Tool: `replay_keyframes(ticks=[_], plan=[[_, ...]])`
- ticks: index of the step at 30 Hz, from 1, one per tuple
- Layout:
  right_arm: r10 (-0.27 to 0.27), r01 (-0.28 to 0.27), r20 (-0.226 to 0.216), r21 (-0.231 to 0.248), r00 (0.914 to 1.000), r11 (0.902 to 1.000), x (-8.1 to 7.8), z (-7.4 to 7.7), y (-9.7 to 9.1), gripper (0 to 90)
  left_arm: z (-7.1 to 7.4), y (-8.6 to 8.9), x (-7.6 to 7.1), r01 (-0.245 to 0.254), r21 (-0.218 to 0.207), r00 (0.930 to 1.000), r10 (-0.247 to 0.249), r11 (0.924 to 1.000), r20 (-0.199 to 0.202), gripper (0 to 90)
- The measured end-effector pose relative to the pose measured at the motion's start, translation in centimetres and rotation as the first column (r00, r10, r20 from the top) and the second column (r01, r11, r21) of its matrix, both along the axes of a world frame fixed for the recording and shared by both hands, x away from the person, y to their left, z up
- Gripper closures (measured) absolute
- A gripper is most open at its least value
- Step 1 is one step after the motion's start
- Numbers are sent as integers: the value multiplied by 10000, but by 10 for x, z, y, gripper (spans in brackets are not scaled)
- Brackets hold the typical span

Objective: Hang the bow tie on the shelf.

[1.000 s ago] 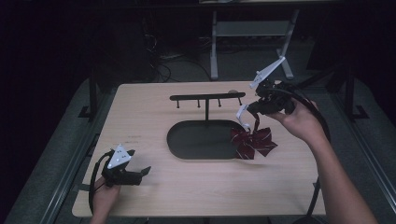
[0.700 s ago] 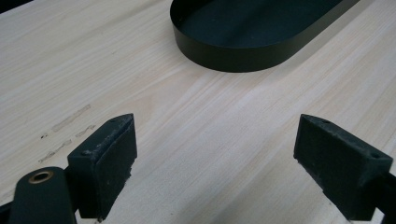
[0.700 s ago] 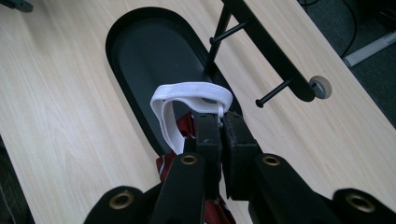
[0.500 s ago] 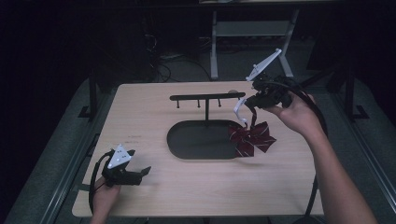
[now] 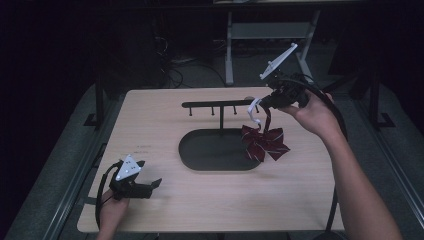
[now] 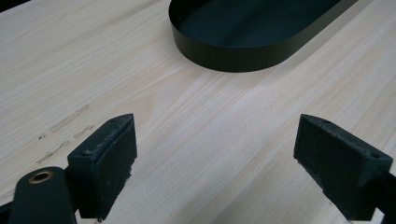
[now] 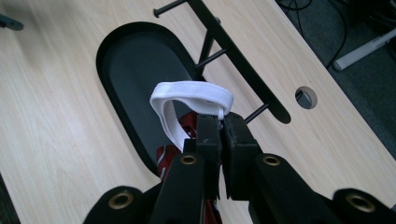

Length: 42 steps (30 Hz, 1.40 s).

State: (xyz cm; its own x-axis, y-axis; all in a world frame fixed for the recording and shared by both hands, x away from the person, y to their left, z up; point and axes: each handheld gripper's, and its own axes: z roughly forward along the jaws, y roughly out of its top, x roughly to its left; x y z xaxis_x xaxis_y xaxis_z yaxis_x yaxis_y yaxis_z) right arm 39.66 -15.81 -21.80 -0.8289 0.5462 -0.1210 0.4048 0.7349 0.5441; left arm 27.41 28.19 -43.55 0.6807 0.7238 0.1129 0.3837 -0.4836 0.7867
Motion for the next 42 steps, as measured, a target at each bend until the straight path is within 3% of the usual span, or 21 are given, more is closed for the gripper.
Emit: replay_keyframes(ticks=[3,11,16,20,42], plan=[[-117,121,-249,149,9996,9998,10,-6,-1,859,-1,0,0,-24,-39,10000,24,10000,2,132],[-501,505,-663,41,9965,9987,32,-19,1,859,-1,0,1,-6,-49,10000,6,10000,7,132],[-799,778,-793,-295,9936,9965,43,-28,0,858,-1,0,1,5,-70,10000,-5,10000,21,132],[-998,982,-958,-209,9904,9949,49,-35,-4,856,-1,0,1,3,-63,10000,-3,10000,0,132],[-1213,1198,-1494,-193,9813,9926,67,-61,-12,838,-3,-1,5,-53,-87,9999,52,9999,-125,132]])
